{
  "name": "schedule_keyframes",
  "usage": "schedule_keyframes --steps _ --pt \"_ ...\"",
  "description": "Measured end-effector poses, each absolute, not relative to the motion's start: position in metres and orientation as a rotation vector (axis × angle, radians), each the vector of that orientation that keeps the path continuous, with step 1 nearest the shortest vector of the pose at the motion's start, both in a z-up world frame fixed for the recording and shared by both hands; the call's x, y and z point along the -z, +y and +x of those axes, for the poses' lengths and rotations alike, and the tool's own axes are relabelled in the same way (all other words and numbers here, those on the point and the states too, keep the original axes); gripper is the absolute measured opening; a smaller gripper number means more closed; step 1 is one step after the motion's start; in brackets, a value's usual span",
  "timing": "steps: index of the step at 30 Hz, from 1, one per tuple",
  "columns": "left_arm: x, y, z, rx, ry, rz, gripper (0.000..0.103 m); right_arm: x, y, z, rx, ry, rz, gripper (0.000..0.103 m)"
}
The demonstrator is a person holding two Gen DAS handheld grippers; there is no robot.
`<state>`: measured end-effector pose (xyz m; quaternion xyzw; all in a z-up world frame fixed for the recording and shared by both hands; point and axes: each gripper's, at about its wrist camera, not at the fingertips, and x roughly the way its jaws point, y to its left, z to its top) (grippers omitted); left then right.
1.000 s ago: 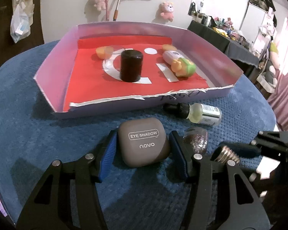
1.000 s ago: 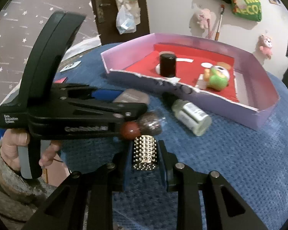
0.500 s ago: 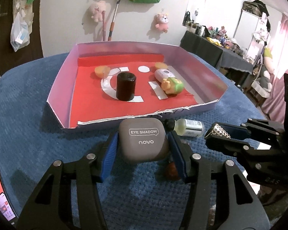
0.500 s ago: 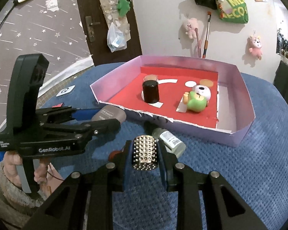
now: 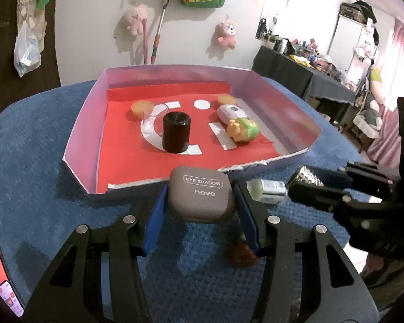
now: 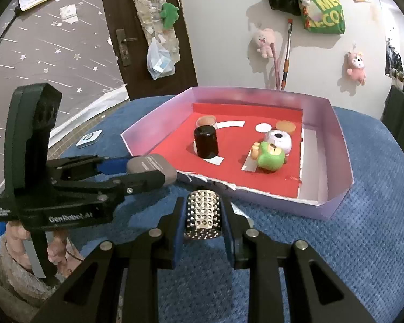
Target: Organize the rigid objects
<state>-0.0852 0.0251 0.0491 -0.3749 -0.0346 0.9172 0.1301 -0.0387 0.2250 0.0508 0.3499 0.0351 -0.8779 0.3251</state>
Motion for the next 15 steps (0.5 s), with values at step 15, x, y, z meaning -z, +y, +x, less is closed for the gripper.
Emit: schedule_keyframes --steps 15 --pt "-0.0522 0.0215 -0.0827 -2.658 -0.137 -1.051 0.048 -0.0499 0.23 -0.0461 2.311 0.069 0.921 0.027"
